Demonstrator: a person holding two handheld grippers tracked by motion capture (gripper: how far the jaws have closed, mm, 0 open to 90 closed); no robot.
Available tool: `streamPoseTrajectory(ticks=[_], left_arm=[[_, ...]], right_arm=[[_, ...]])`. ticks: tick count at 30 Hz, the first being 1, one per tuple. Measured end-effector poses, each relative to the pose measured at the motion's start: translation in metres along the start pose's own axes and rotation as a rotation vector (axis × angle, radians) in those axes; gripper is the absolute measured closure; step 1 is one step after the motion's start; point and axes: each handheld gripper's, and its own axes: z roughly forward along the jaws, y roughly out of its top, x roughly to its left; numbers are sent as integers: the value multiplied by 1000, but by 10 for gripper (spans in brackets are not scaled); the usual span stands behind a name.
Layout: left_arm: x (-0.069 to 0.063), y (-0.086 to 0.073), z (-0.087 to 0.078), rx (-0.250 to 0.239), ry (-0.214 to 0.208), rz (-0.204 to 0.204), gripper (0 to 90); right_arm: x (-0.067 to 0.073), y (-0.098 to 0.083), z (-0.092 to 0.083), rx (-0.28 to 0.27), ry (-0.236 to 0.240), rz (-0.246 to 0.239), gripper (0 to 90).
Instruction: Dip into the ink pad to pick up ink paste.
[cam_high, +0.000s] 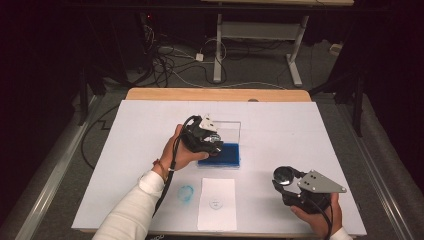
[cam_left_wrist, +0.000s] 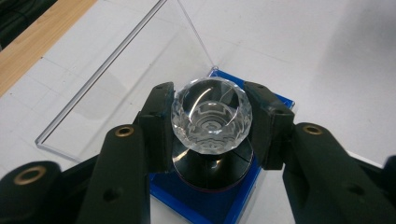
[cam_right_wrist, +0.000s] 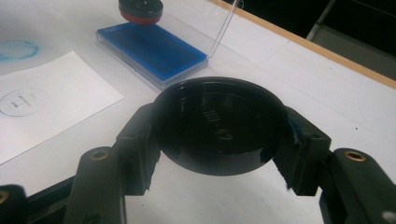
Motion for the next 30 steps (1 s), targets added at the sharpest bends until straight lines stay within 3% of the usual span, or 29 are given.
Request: streamPoseTrajectory(ticks=[9, 17, 22, 26, 30], left_arm=[[9, -5, 15, 9, -13, -41, 544], [8, -6, 26, 25, -16, -45, 544], [9, -10, 26, 31, -25, -62, 544], [6, -14, 26, 46, -20, -46, 544], [9, -18, 25, 25, -30, -62, 544]], right_arm=[[-1, 0, 2, 0, 0, 4, 390], [1, 0, 1, -3, -2, -22, 390], [2, 1, -1, -10, -2, -20, 390], [2, 0, -1, -7, -2, -19, 389], [2, 0, -1, -4, -4, -15, 389]])
